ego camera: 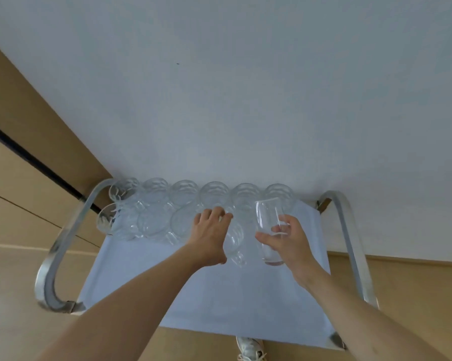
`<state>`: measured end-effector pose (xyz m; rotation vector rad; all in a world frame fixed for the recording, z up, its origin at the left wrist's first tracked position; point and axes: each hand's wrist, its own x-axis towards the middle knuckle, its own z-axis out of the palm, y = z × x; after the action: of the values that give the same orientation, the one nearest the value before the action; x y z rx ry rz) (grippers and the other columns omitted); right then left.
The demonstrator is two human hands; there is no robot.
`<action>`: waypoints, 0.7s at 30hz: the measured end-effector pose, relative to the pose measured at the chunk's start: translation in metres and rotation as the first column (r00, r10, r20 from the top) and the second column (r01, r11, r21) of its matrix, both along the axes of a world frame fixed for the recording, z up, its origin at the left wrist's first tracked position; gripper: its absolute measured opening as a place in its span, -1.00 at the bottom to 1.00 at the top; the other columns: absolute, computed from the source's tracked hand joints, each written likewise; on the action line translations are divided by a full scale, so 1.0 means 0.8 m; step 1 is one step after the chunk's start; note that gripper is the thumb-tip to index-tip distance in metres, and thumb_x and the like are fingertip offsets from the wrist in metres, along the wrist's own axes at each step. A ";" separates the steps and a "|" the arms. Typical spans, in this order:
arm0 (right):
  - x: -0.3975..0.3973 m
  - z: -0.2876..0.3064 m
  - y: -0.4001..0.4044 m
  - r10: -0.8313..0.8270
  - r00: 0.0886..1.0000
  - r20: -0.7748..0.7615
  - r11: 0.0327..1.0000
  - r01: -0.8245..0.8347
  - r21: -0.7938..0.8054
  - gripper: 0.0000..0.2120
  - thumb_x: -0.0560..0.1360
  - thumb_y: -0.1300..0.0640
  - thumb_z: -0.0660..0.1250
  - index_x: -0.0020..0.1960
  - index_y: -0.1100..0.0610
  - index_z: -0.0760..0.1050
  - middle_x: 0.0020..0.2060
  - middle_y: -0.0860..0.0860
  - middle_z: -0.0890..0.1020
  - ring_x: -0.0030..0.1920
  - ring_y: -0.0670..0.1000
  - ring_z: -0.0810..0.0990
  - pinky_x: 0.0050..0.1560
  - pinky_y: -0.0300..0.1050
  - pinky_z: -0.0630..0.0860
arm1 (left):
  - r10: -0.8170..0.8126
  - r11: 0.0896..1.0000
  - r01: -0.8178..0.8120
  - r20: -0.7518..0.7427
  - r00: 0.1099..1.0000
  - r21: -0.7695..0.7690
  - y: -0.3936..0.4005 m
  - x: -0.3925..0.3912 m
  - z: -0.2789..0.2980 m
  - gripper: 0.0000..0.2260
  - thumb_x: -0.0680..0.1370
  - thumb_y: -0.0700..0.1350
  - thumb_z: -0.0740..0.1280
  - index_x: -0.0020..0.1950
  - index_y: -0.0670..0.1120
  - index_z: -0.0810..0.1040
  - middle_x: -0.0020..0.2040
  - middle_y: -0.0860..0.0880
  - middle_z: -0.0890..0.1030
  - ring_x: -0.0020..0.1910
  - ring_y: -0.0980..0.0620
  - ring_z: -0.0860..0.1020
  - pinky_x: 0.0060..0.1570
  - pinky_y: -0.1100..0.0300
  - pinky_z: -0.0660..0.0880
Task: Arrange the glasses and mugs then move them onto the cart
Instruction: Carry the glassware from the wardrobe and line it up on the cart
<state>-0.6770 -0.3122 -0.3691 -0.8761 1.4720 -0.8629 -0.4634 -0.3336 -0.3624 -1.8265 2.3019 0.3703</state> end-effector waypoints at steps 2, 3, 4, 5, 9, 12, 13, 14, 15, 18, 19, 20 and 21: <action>-0.002 -0.010 -0.015 0.000 1.000 0.004 1.000 0.000 0.013 -0.30 0.15 -0.08 0.70 0.16 -0.24 0.40 0.13 -0.02 0.54 0.10 0.04 0.63 0.03 0.24 0.65 | -0.018 1.000 0.018 0.035 0.999 0.004 -0.015 -0.002 -0.010 0.02 0.26 0.11 0.62 0.59 0.03 0.14 0.46 -0.01 0.20 0.46 -0.11 0.21 0.53 -0.06 0.10; -0.002 -0.013 -0.021 0.000 1.000 0.007 1.000 0.000 0.017 -0.28 0.10 -0.12 0.69 0.15 -0.26 0.40 0.12 -0.03 0.54 0.10 0.04 0.63 0.05 0.25 0.65 | -0.016 1.000 0.016 0.048 0.999 0.016 -0.020 -0.002 -0.014 0.02 0.26 0.11 0.62 0.58 0.03 0.14 0.46 -0.01 0.20 0.47 -0.12 0.20 0.54 -0.08 0.09; -0.002 -0.016 -0.027 0.002 1.000 0.008 1.000 -0.002 0.021 -0.26 0.07 -0.15 0.68 0.15 -0.27 0.40 0.12 -0.04 0.54 0.10 0.03 0.63 0.05 0.26 0.64 | -0.009 0.999 0.007 0.055 0.998 0.031 -0.024 -0.002 -0.018 0.02 0.26 0.11 0.62 0.58 0.03 0.14 0.46 -0.01 0.20 0.47 -0.12 0.19 0.55 -0.10 0.07; -0.001 -0.018 -0.033 0.006 1.000 0.006 1.000 -0.006 0.025 -0.24 0.05 -0.17 0.68 0.16 -0.26 0.40 0.12 -0.04 0.54 0.10 0.02 0.63 0.07 0.25 0.64 | 0.004 0.999 -0.006 0.057 0.998 0.047 -0.029 -0.001 -0.022 0.01 0.26 0.12 0.61 0.58 0.03 0.14 0.46 0.00 0.20 0.48 -0.12 0.19 0.55 -0.12 0.06; 0.002 -0.020 -0.051 0.038 0.999 0.003 0.998 -0.038 0.039 -0.26 0.10 -0.15 0.69 0.17 -0.28 0.40 0.11 -0.06 0.54 0.10 0.00 0.62 0.12 0.26 0.62 | 0.062 0.996 -0.064 0.029 0.998 0.066 -0.040 0.005 -0.034 0.00 0.26 0.10 0.61 0.57 0.05 0.16 0.45 0.03 0.20 0.47 -0.11 0.19 0.55 -0.12 0.08; 0.004 -0.021 -0.061 0.044 0.999 0.002 0.998 -0.044 0.039 -0.34 0.17 -0.06 0.70 0.12 -0.29 0.41 0.10 -0.06 0.55 0.10 0.00 0.62 0.12 0.26 0.61 | 0.068 0.996 -0.069 0.024 0.997 0.058 -0.045 0.010 -0.036 -0.01 0.25 0.11 0.60 0.56 0.06 0.17 0.44 0.04 0.21 0.45 -0.10 0.21 0.53 -0.14 0.12; 0.006 -0.021 -0.063 0.045 0.999 0.001 0.998 -0.045 0.038 -0.33 0.15 -0.08 0.70 0.12 -0.30 0.41 0.10 -0.06 0.55 0.10 0.00 0.62 0.12 0.26 0.62 | 0.061 0.997 -0.062 0.026 0.998 0.053 -0.045 0.010 -0.037 -0.02 0.25 0.10 0.59 0.56 0.06 0.17 0.44 0.04 0.22 0.45 -0.10 0.21 0.52 -0.15 0.12; 0.007 -0.021 -0.065 0.044 0.999 0.001 0.998 -0.044 0.040 -0.31 0.12 -0.11 0.69 0.12 -0.30 0.41 0.10 -0.06 0.54 0.10 -0.01 0.62 0.11 0.26 0.62 | 0.056 0.997 -0.057 0.026 0.998 0.046 -0.045 0.011 -0.037 -0.03 0.25 0.09 0.59 0.57 0.06 0.17 0.44 0.04 0.21 0.45 -0.10 0.21 0.52 -0.16 0.12; 0.009 -0.022 -0.067 0.041 0.999 0.002 0.998 -0.042 0.042 -0.30 0.09 -0.13 0.69 0.13 -0.30 0.41 0.11 -0.06 0.54 0.10 -0.01 0.62 0.11 0.26 0.62 | 0.052 0.998 -0.053 0.025 0.998 0.040 -0.045 0.011 -0.038 -0.03 0.26 0.09 0.58 0.57 0.06 0.17 0.44 0.04 0.21 0.45 -0.10 0.21 0.52 -0.16 0.12; 0.014 -0.024 -0.068 0.032 0.999 0.013 0.999 -0.033 0.044 -0.29 0.09 -0.13 0.68 0.14 -0.28 0.42 0.10 -0.05 0.55 0.09 -0.01 0.63 0.08 0.27 0.63 | 0.042 0.999 -0.043 0.025 0.999 0.026 -0.043 0.014 -0.040 -0.03 0.26 0.11 0.57 0.57 0.05 0.18 0.43 0.05 0.19 0.45 -0.09 0.21 0.52 -0.15 0.12; 0.016 -0.024 -0.068 0.029 0.999 0.015 0.999 -0.030 0.044 -0.29 0.08 -0.14 0.68 0.14 -0.27 0.42 0.10 -0.05 0.55 0.10 -0.01 0.63 0.08 0.26 0.63 | 0.042 0.999 -0.042 0.022 0.999 0.019 -0.042 0.015 -0.041 -0.03 0.25 0.12 0.56 0.57 0.05 0.18 0.42 0.05 0.17 0.45 -0.09 0.21 0.52 -0.14 0.13; 0.018 -0.024 -0.067 0.029 0.999 0.015 0.999 -0.030 0.044 -0.28 0.09 -0.13 0.68 0.16 -0.26 0.42 0.11 -0.05 0.55 0.10 -0.01 0.63 0.08 0.26 0.63 | 0.042 0.999 -0.042 0.019 0.999 0.015 -0.042 0.016 -0.042 -0.03 0.25 0.13 0.56 0.58 0.05 0.19 0.42 0.05 0.17 0.44 -0.09 0.21 0.52 -0.13 0.13; 0.019 -0.024 -0.067 0.031 0.999 0.016 0.998 -0.031 0.046 -0.27 0.10 -0.12 0.68 0.18 -0.25 0.42 0.11 -0.05 0.55 0.10 -0.01 0.62 0.08 0.26 0.63 | 0.039 0.999 -0.040 0.017 0.999 0.014 -0.042 0.017 -0.042 -0.03 0.25 0.13 0.56 0.58 0.04 0.18 0.42 0.05 0.17 0.44 -0.09 0.22 0.52 -0.13 0.13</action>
<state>-0.6616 -0.3654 -0.3884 -0.8539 1.4564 -0.8076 -0.4500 -0.3672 -0.3960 -1.8635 2.2494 0.3749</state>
